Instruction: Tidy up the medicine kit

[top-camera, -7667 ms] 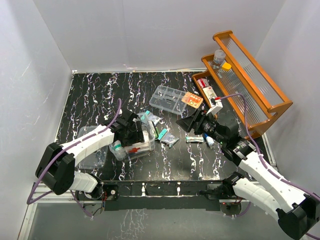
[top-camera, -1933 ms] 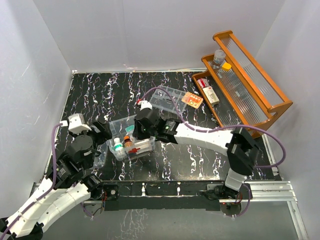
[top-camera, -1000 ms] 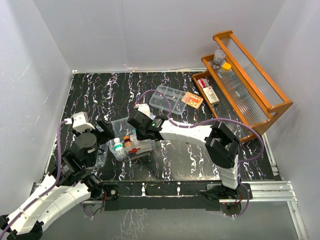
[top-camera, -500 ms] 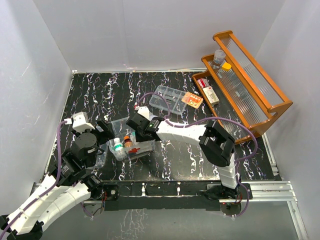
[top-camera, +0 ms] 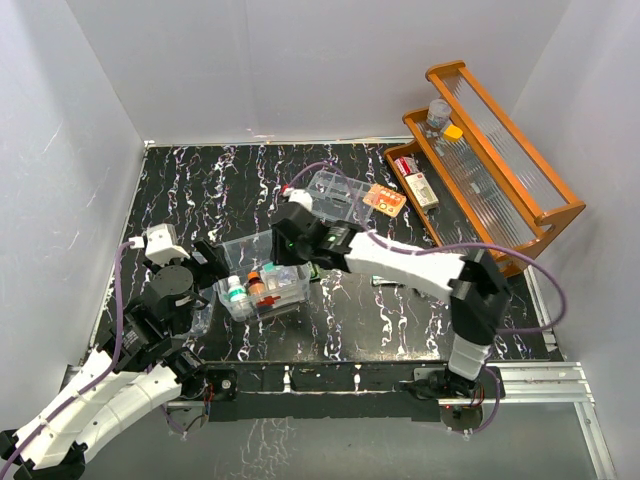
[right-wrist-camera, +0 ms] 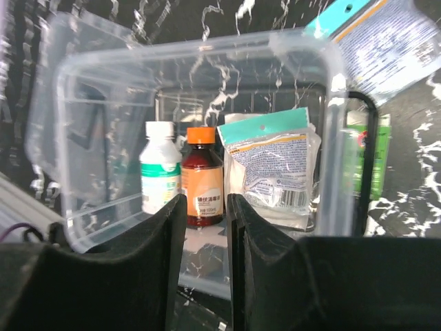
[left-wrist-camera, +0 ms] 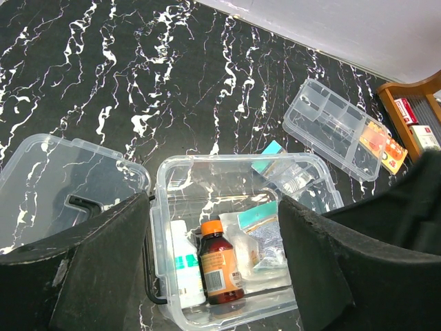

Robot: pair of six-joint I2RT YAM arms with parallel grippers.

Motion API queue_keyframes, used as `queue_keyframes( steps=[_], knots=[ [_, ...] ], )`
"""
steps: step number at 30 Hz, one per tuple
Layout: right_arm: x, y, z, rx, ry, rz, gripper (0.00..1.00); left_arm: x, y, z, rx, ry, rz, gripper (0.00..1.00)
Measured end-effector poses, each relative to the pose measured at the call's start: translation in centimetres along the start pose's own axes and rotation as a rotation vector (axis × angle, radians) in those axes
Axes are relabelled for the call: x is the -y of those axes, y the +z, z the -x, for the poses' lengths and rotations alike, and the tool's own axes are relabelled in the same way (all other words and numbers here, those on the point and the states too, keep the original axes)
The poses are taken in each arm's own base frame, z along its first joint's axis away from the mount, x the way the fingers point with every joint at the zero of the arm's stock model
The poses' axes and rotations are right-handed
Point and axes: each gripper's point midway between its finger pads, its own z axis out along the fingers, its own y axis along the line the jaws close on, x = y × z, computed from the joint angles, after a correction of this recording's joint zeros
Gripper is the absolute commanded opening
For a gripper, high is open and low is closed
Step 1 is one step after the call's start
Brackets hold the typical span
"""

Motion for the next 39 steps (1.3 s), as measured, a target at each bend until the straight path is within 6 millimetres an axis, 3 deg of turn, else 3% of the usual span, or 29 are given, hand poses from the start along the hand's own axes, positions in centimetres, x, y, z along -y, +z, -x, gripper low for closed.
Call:
queue_keyframes(
  steps=[6,10,13,19,21,28,39],
  knots=[
    [1.4,-6.0,5.4,0.161,0.049,0.113,0.32,0.0,0.0,0.0,0.001,0.005,-0.002,0.75],
    [4.2,-8.1,7.9,0.26,0.073,0.096,0.41,0.1,0.1,0.1,0.002,0.009,-0.005,0.75],
    [7.6,-8.2,8.5,0.289,0.118,0.047,0.44,0.3,0.2,0.1,0.002,0.015,-0.007,0.75],
    [16.1,-4.3,7.9,0.248,0.285,-0.101,0.43,1.1,0.5,0.1,0.001,0.023,-0.03,0.75],
    [17.2,-2.3,7.1,0.214,0.313,-0.127,0.43,1.3,0.7,-0.1,-0.006,0.027,-0.035,0.75],
    [18.5,3.9,3.4,0.092,0.392,-0.166,0.42,1.9,0.8,-0.6,-0.038,0.048,-0.049,0.75],
    [17.7,9.0,2.3,0.068,0.563,-0.096,0.39,1.6,0.2,0.0,-0.021,0.011,-0.064,0.75]
  ],
)
